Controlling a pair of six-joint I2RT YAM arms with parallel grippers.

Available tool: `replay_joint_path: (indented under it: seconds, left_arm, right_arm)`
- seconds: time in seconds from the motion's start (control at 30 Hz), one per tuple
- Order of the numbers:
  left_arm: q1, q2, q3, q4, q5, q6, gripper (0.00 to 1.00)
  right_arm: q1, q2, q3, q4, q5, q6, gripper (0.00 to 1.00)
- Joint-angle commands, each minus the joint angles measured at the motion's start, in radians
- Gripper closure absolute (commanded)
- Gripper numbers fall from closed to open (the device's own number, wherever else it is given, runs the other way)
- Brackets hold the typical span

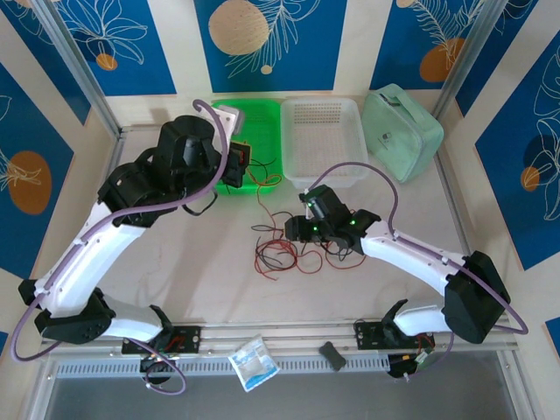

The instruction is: Untangle the cables

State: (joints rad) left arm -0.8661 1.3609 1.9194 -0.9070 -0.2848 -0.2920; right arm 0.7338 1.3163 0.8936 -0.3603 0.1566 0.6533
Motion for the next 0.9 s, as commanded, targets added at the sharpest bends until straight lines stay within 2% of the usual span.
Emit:
replay_joint_path:
  seconds: [0.0, 0.23, 0.5, 0.67, 0.87]
  left_arm:
    - [-0.015, 0.003, 0.042, -0.003, 0.01, 0.03, 1.0]
    - [-0.017, 0.023, 0.056, 0.058, 0.002, 0.057, 1.0]
    - [-0.017, 0.103, 0.087, 0.229, -0.085, 0.139, 1.0]
    - [-0.015, 0.191, 0.152, 0.311, -0.116, 0.206, 1.0]
    - [-0.012, 0.293, 0.221, 0.473, -0.155, 0.306, 0.99]
  right_arm:
    - [-0.007, -0.024, -0.002, -0.013, 0.034, -0.02, 0.56]
    - [-0.037, -0.106, -0.055, -0.042, 0.073, 0.052, 0.56]
    - [-0.078, -0.349, -0.179, -0.157, 0.158, 0.161, 0.56]
    - [-0.086, -0.474, -0.225, -0.225, 0.165, 0.2, 0.59]
    - [-0.081, -0.539, -0.256, -0.273, 0.146, 0.221, 0.6]
